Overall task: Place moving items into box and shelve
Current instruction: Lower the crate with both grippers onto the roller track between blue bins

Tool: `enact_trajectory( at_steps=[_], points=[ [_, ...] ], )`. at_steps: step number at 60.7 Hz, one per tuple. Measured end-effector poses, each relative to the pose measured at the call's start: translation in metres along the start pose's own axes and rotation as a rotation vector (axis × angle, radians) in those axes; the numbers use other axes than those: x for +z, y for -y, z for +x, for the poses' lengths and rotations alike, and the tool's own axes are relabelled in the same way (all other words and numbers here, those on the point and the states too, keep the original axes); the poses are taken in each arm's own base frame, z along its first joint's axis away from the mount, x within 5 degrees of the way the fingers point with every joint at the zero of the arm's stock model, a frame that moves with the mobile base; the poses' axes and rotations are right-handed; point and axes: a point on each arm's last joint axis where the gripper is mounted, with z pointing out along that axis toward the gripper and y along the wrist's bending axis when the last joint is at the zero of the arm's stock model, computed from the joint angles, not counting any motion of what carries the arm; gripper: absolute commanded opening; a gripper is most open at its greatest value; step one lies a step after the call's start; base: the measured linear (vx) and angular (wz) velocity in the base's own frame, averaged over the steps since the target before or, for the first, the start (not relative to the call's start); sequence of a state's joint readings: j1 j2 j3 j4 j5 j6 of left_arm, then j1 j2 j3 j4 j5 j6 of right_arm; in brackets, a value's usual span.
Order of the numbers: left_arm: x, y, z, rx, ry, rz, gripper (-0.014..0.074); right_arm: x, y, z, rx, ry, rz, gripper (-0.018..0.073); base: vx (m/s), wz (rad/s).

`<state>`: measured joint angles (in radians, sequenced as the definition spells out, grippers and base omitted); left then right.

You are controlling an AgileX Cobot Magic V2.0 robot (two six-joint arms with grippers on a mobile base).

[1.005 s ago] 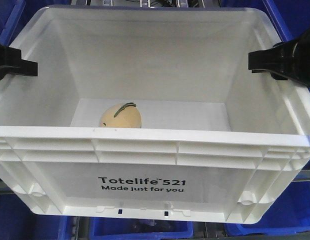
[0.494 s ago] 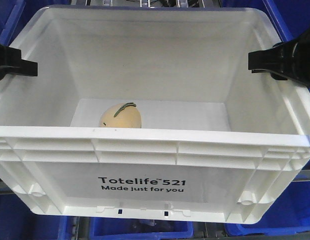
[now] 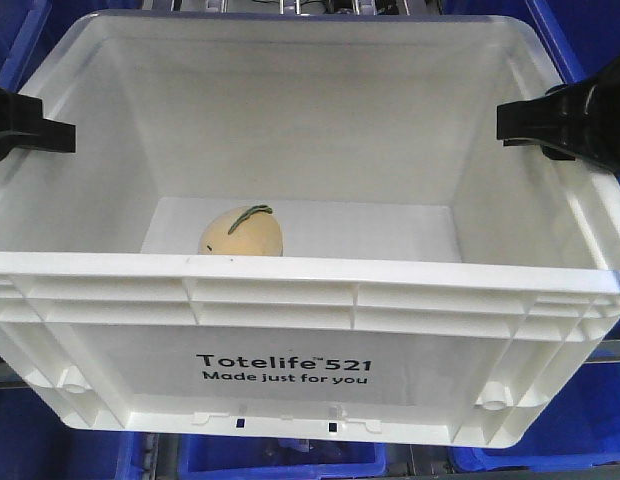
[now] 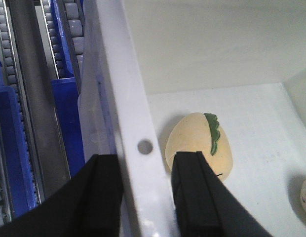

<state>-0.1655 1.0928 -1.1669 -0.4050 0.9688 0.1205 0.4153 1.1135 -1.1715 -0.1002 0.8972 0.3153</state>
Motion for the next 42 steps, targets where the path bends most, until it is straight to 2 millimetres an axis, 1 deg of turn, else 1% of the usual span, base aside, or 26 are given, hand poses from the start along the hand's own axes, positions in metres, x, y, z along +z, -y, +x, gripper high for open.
enact_trajectory(
  at_steps=[16,25,32,42],
  points=[
    [0.0,0.0,0.0,0.0,-0.001,0.0,-0.0006,0.0,0.0,0.0,0.0,0.0,0.0,-0.0006,0.0,0.0],
    [0.005,-0.002,-0.001,-0.005,-0.014,-0.001,-0.0006,0.001,0.0,0.0,-0.002,-0.003,0.003,-0.0006,0.0,0.0],
    [0.013,-0.004,-0.002,-0.009,-0.033,-0.004,-0.0006,0.008,0.0,0.0,-0.009,-0.019,0.013,-0.0006,0.0,0.0],
    [0.025,-0.009,-0.004,-0.019,-0.057,-0.012,-0.0006,0.023,-0.001,-0.002,-0.025,-0.049,0.032,-0.0006,0.0,0.0]
  ],
)
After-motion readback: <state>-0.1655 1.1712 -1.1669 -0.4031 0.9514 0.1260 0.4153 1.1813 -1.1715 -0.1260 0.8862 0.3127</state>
